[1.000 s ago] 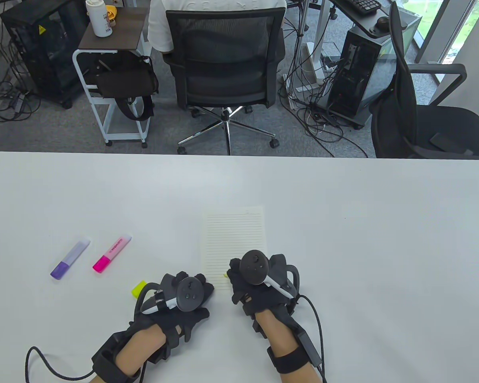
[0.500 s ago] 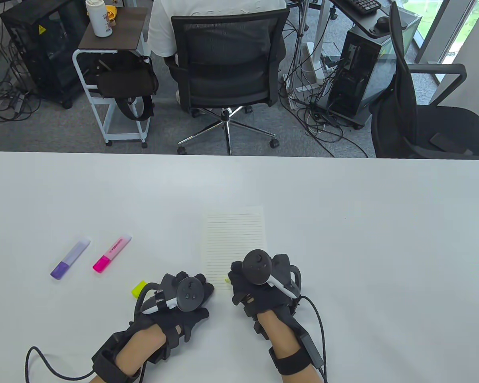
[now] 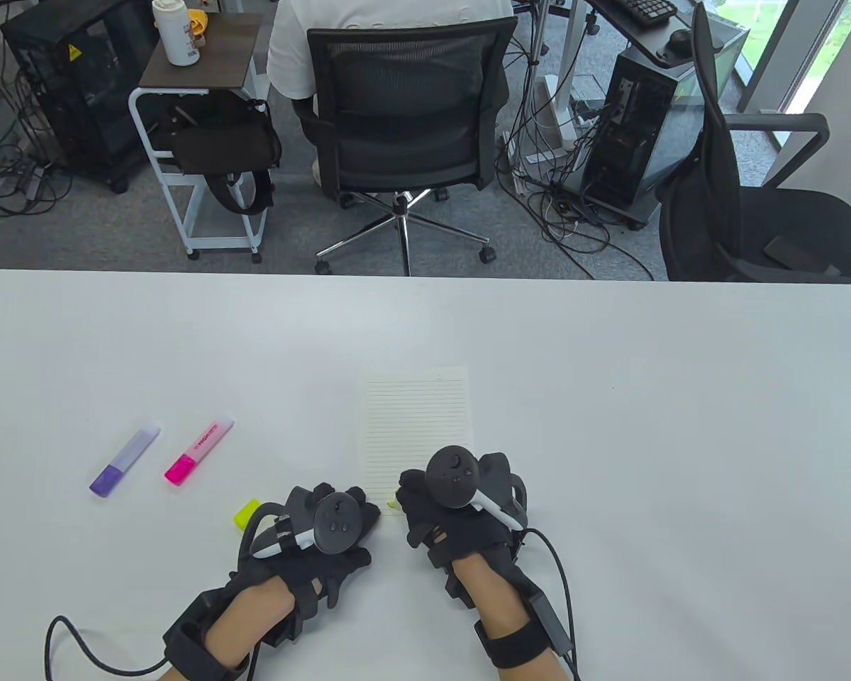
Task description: Apply highlighter ink on paper
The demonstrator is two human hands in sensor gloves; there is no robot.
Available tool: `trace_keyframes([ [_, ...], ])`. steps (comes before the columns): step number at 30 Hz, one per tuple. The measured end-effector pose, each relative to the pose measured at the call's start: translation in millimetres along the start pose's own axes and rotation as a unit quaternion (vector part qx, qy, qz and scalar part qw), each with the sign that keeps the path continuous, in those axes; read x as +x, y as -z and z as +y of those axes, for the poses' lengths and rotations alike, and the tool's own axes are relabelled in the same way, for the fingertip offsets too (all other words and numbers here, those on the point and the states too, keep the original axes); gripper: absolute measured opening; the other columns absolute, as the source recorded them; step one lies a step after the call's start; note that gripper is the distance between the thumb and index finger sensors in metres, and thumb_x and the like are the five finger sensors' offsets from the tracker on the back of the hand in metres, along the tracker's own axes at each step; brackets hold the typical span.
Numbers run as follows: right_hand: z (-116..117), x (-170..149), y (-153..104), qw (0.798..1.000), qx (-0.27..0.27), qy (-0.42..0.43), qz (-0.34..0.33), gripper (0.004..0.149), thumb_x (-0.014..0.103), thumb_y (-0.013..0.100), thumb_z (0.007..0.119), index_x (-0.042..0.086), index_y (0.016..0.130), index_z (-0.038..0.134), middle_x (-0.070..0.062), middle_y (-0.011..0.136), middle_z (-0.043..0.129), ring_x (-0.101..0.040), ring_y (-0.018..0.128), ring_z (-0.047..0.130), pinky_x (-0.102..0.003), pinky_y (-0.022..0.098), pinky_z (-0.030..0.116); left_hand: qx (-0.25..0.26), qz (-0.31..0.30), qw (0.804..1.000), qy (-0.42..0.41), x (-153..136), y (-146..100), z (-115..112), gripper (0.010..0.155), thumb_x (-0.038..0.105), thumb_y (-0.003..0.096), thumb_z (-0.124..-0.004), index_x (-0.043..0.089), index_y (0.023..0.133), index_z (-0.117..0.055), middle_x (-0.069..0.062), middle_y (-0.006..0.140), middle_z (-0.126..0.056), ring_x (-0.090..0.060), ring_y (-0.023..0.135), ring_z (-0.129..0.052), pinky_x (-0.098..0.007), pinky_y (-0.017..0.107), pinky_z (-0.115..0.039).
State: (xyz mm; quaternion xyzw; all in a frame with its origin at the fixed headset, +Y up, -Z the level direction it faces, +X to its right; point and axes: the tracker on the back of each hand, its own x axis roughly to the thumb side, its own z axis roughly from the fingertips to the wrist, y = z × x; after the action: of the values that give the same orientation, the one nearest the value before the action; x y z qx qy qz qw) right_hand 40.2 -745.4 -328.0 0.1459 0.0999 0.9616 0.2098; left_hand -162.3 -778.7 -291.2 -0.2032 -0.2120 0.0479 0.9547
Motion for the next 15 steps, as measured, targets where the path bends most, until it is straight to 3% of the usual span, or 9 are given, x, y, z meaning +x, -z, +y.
trace_keyframes([
  [15, -5.3, -8.2, -3.2, 1.0, -0.007, -0.006, 0.026, 0.04, 0.04, 0.06, 0.079, 0.018, 0.094, 0.08, -0.012, 0.059, 0.094, -0.023, 0.033, 0.091, -0.056, 0.061, 0.073, 0.0, 0.0, 1.0, 0.0, 0.0, 0.0, 0.0, 0.068, 0.055, 0.0475, -0.066, 0.036, 0.109, -0.042, 0.004, 0.118, -0.032, -0.043, 0.108, -0.035, -0.067, 0.074, -0.034],
])
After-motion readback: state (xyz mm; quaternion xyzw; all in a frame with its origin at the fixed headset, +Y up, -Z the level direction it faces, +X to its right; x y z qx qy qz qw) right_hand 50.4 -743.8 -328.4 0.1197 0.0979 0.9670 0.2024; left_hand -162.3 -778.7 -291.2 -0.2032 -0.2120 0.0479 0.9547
